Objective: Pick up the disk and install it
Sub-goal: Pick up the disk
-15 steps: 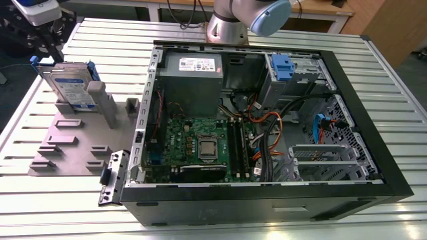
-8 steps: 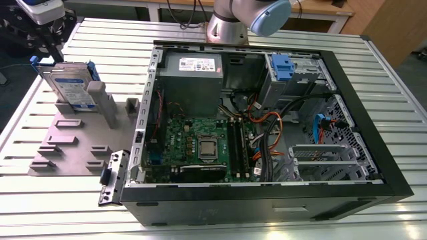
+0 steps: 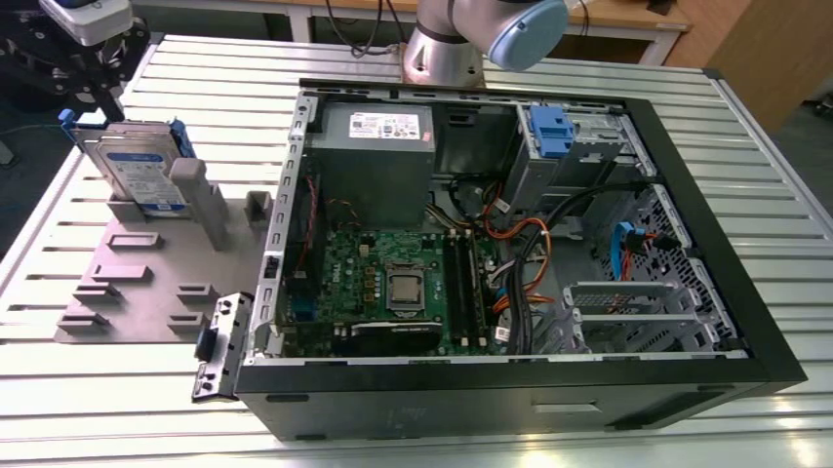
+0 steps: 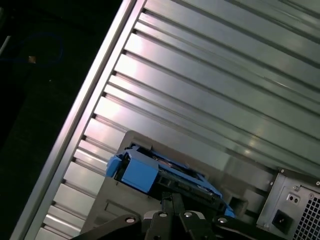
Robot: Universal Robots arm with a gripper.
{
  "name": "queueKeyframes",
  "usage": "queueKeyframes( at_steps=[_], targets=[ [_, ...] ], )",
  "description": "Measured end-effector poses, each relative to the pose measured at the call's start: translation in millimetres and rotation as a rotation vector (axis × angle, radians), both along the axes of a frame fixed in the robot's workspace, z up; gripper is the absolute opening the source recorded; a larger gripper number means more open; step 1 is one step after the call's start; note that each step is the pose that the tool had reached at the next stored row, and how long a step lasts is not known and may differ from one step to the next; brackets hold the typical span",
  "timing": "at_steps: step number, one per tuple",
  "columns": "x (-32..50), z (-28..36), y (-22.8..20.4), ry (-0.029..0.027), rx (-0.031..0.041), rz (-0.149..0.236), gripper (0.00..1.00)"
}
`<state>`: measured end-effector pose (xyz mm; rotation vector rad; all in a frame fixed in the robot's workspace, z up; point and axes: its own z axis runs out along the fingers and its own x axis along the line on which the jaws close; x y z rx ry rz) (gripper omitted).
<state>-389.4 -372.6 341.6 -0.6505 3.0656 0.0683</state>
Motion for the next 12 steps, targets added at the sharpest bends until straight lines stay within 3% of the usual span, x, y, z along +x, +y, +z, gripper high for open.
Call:
queueKeyframes(
  at_steps=[12],
  targets=[
    [0.0,0.0,0.0,0.0,0.0043,0.094,0.11]
  ],
)
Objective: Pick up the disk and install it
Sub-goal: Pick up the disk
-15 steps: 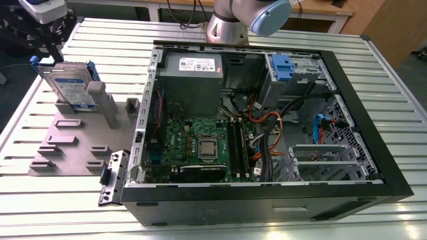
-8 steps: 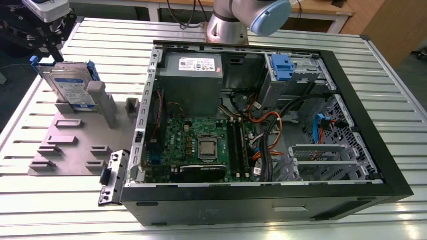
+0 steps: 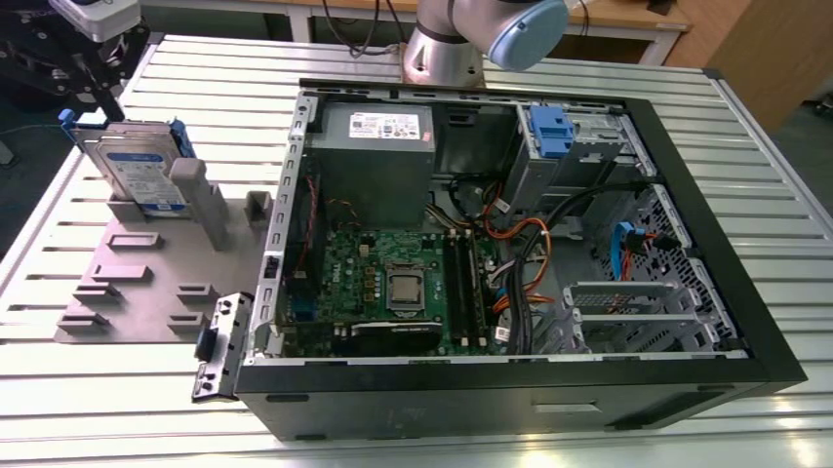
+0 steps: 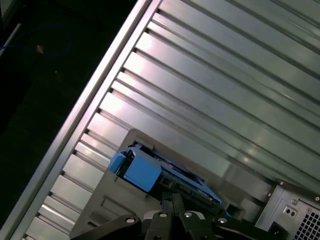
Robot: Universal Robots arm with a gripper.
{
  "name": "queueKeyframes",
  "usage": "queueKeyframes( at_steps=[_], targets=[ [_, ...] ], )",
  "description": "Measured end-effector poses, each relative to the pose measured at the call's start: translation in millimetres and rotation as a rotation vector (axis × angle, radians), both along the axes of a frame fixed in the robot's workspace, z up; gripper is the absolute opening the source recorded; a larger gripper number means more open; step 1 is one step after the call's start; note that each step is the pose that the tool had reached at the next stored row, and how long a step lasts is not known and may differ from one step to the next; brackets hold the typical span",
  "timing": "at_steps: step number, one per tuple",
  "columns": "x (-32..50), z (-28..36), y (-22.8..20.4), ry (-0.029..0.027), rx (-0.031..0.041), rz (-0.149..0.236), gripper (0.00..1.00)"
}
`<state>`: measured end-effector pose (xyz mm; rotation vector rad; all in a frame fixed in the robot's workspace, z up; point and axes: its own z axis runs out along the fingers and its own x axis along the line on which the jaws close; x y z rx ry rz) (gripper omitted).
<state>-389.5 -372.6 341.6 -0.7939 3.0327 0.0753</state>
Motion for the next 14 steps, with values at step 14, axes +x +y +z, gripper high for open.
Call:
queueKeyframes(
  at_steps=[14],
  targets=[
    [0.0,0.0,0.0,0.0,0.0063,0.108,0.11]
  ],
)
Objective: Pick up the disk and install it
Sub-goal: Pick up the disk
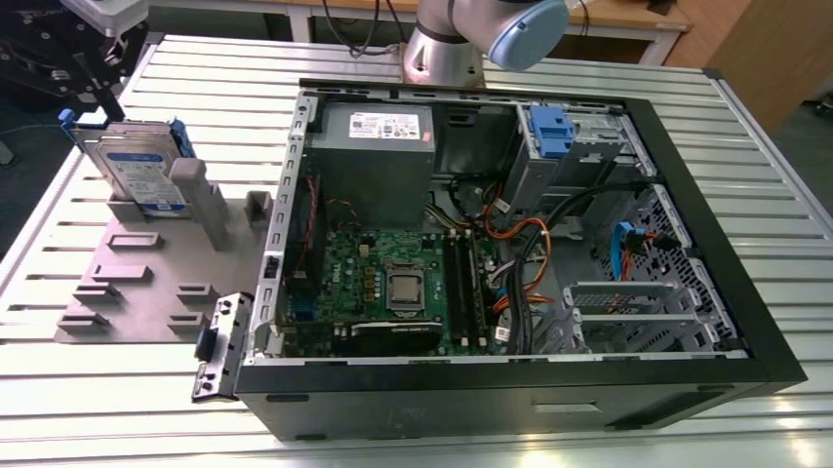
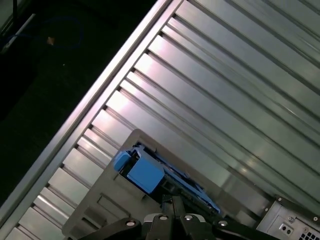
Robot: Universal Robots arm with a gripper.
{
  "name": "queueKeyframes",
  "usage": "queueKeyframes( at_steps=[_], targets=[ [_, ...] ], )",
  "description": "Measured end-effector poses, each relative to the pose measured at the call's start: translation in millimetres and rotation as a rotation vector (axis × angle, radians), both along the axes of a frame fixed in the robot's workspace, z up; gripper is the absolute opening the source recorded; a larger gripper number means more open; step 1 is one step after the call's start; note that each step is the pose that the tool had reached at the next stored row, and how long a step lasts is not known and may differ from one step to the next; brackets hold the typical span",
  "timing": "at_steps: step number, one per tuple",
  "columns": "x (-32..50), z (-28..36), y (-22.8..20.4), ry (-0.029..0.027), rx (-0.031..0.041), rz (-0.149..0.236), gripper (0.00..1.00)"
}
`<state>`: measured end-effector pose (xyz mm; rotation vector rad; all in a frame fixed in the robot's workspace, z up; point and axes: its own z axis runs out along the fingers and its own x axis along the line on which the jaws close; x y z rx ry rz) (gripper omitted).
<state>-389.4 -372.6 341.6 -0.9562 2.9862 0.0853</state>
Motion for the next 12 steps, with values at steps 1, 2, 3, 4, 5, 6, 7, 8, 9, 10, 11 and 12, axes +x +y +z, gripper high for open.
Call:
queueKeyframes(
  at_steps=[1,2,3,4,5,6,7,8,9,10,11,12],
  targets=[
    [0.0,0.0,0.0,0.0,0.0003,0.007,0.11],
    [0.0,0.0,0.0,0.0,0.0007,0.014,0.11],
    [0.0,0.0,0.0,0.0,0.001,0.021,0.11],
    [0.0,0.0,0.0,0.0001,0.0014,0.029,0.11],
    [0.0,0.0,0.0,0.0,0.0018,0.038,0.11],
    [0.0,0.0,0.0,0.0,0.0023,0.047,0.11],
    [0.0,0.0,0.0,0.0,0.0028,0.056,0.11],
    [0.0,0.0,0.0,0.0,0.0035,0.065,0.11],
    [0.0,0.0,0.0,0.0,0.0042,0.075,0.11],
    [0.0,0.0,0.0,0.0001,0.0049,0.085,0.11],
    [0.0,0.0,0.0,0.0,0.0057,0.095,0.11],
    [0.0,0.0,0.0,0.0,0.0065,0.105,0.11]
  ],
)
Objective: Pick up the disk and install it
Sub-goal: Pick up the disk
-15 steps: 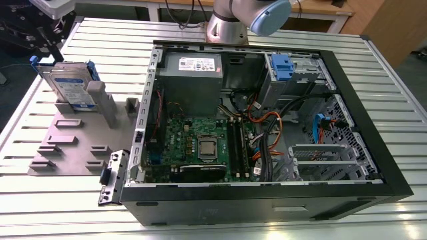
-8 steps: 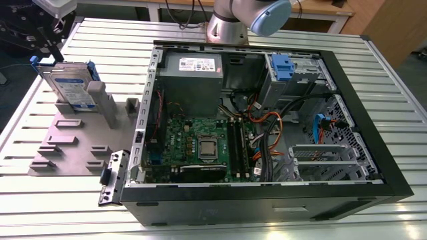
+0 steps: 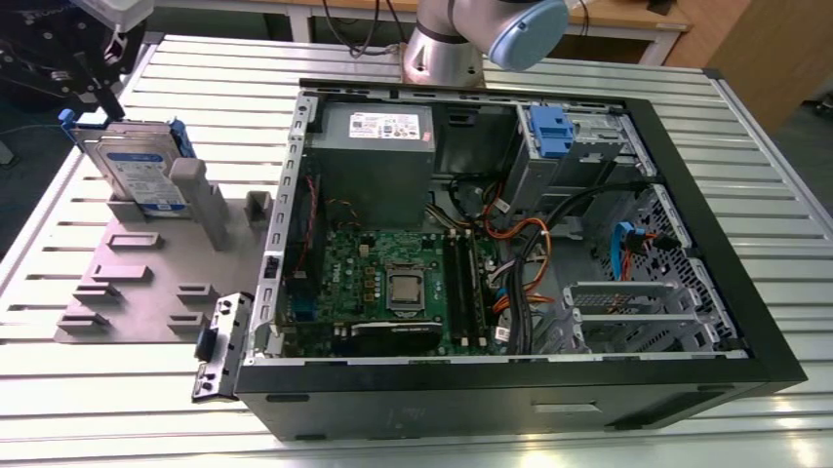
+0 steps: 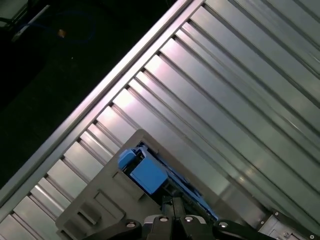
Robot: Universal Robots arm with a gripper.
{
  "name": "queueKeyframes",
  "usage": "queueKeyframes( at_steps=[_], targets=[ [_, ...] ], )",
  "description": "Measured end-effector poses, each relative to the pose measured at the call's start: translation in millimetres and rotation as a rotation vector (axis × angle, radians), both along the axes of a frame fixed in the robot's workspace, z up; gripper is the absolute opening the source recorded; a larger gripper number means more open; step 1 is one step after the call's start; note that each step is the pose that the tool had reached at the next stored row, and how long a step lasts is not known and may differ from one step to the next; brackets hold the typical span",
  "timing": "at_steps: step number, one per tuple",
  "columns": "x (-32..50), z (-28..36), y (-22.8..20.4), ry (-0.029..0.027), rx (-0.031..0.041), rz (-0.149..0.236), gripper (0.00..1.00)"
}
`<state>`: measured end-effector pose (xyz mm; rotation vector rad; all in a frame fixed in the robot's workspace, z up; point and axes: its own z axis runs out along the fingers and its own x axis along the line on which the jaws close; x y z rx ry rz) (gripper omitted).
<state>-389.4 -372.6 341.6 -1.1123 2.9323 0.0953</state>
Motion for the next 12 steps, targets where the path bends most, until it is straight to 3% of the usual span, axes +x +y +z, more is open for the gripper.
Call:
queueKeyframes(
  at_steps=[12],
  targets=[
    [0.0,0.0,0.0,0.0,0.0064,0.13,0.11]
  ],
)
